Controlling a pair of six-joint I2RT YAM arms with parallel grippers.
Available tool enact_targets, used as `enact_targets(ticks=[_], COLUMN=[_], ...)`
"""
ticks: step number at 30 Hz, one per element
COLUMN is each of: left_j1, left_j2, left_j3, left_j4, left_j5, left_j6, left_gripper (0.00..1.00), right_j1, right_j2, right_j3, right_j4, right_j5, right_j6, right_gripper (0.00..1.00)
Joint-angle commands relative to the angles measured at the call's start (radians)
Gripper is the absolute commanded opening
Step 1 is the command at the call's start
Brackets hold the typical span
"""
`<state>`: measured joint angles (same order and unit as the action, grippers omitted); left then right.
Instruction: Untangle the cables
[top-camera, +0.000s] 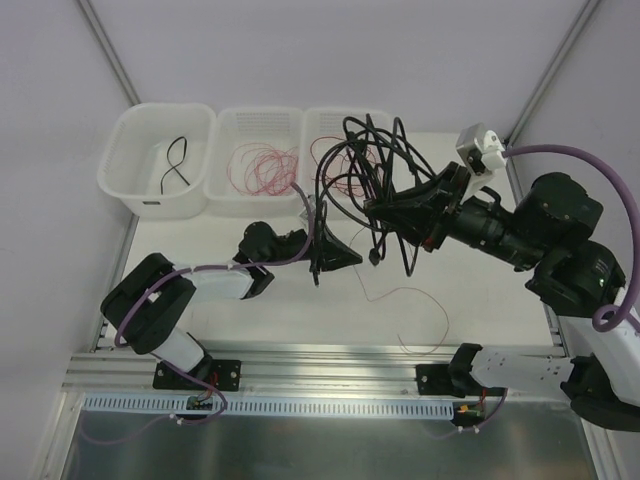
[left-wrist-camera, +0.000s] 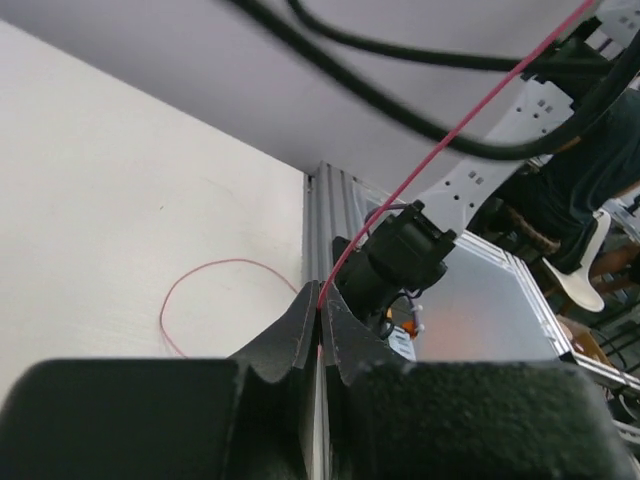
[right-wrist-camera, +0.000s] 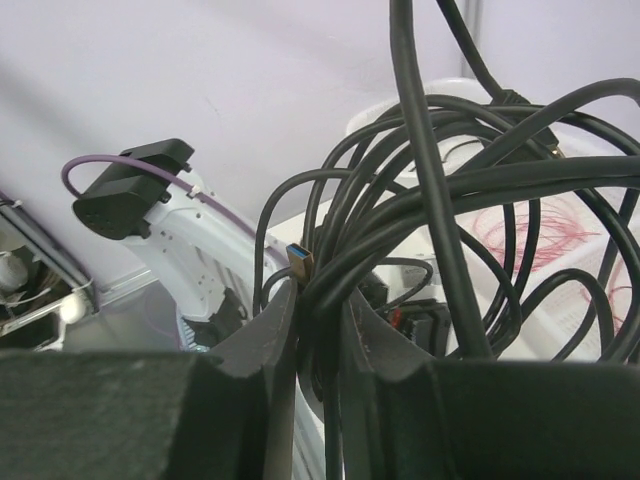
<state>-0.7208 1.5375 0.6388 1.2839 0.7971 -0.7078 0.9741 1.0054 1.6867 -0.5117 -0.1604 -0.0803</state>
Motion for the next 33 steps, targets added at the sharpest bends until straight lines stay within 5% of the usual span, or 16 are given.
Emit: enact_targets(ticks=[1,10,12,17,21,33], left_j1=[0.044,0.242,0.247,0.247,0.248,0.248], left_j2=[-0.056,-0.311,-0.406,-0.712,-0.806,-0.726], left_j3=[-0.095,-0.310,-0.298,-0.186,-0.052,0.430], left_j4=[0.186,-0.153,-0.386,-0.896,-1.114,-1.403], left_j5=[-0.141,-0.420,-0.511,-0.714,-0.773,-0.707], left_j6=[0.057,0.037,0.118,0.267,0.370,0.510], left_gripper=[0.00,0.00,0.00,0.00,0.00,0.00], right_j1=[-0.002,-0.003,-0.003,-0.002,-0.002,-0.011], right_j2=[-0.077,-0.240,-0.255,-0.303,-0.323,-0.303], right_j3=[0.002,-0.113,-0.125,-0.168,-0.231,-0.491], right_j4=[0.075,0.015,-0.010,-0.065,-0.109,-0.284], right_j5=[0.094,0.390,0.450,0.585,0.737,0.877], right_j6=[-0.067,-0.141,-0.160,-0.193,-0.196,-0.082], right_gripper=[0.01,0.01,0.01,0.01,0.01,0.01])
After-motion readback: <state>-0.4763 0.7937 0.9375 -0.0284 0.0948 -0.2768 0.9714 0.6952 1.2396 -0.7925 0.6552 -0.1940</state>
